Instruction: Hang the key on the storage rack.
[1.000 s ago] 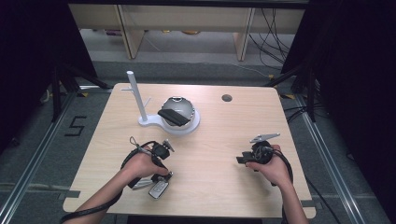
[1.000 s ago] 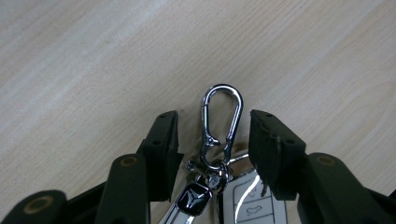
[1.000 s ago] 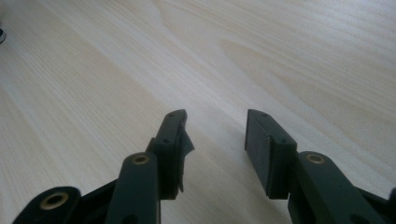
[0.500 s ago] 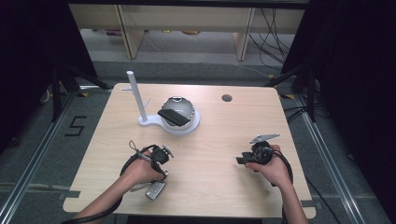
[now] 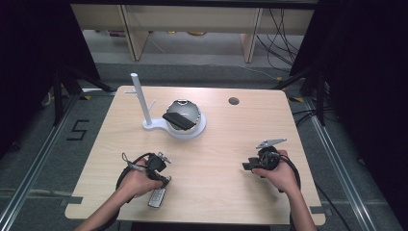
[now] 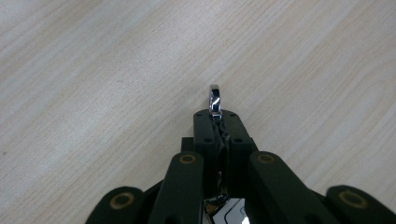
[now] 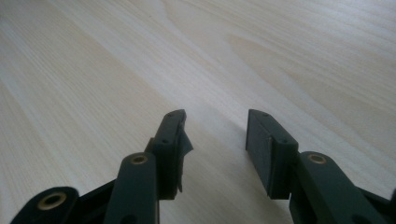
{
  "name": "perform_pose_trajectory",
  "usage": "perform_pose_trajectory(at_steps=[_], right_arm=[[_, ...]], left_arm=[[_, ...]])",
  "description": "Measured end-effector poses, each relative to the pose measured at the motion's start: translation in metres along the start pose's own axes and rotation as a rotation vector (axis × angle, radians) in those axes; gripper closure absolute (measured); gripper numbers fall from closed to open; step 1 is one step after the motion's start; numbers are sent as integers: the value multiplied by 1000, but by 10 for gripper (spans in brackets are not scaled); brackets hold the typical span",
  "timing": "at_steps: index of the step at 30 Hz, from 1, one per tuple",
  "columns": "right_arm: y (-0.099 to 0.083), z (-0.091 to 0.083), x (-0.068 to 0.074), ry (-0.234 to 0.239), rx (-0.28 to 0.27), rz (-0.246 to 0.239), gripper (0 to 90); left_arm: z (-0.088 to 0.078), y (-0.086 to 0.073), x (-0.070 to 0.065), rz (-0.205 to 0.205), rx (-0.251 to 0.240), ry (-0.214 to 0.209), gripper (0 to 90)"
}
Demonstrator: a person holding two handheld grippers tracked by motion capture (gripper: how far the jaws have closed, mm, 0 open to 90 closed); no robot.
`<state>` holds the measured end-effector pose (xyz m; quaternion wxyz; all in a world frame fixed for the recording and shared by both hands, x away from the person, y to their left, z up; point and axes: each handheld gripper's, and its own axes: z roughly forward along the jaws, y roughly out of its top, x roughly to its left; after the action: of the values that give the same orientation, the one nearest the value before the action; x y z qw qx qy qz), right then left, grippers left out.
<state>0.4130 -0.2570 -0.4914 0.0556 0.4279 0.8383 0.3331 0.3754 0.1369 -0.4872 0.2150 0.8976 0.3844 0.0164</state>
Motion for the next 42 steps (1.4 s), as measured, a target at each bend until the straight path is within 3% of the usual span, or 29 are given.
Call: perform_pose_trajectory(at_steps=[1, 6, 15, 16, 17, 18, 19, 22, 26, 29, 32, 35, 36, 37, 40, 41, 42], right_arm=[[0, 0, 0, 0, 1, -1, 582], [0, -1, -1, -6, -19, -1, 582], [0, -1, 1, -15, 13, 19, 581], [0, -1, 1, -14, 14, 20, 581], [0, 0, 0, -4, -1, -5, 581], [0, 0, 1, -8, 8, 8, 581], [-1, 2, 0, -5, -17, -1, 581], [-1, 1, 0, -2, -23, -16, 580], [1, -1, 1, -2, -14, -25, 579], [1, -2, 2, -6, -22, -26, 580], [1, -1, 2, -6, -37, -21, 580], [2, -3, 3, -10, -29, -30, 580], [2, -3, 5, -5, -28, -11, 580], [2, -3, 3, -10, -30, -31, 580], [2, -3, 4, -10, -28, -30, 580], [2, -3, 4, -9, -27, -29, 580], [2, -2, 5, -7, -42, -25, 580]], left_arm=[[0, -1, 0, -14, -8, -6, 867], [-9, -8, 4, 3, -56, 19, 866], [-16, -15, 14, -14, -127, 74, 867], [-15, -16, 14, -32, -161, 87, 867], [-17, -16, 16, -35, -172, 98, 867], [-18, -17, 18, -40, -185, 115, 867], [-21, -17, 20, -42, -192, 124, 867], [-25, -20, 26, -91, -277, 158, 866], [-39, -23, 39, -108, -289, 212, 866], [-46, -23, 46, -143, -333, 243, 866], [-54, -24, 57, -148, -367, 290, 866], [-64, -26, 67, -183, -399, 330, 866], [-68, -27, 71, -188, -410, 348, 866], [-71, -27, 74, -203, -427, 365, 866], [-81, -25, 81, -254, -473, 417, 867], [-83, -23, 83, -283, -513, 438, 867], [-87, -22, 87, -285, -518, 462, 867]])
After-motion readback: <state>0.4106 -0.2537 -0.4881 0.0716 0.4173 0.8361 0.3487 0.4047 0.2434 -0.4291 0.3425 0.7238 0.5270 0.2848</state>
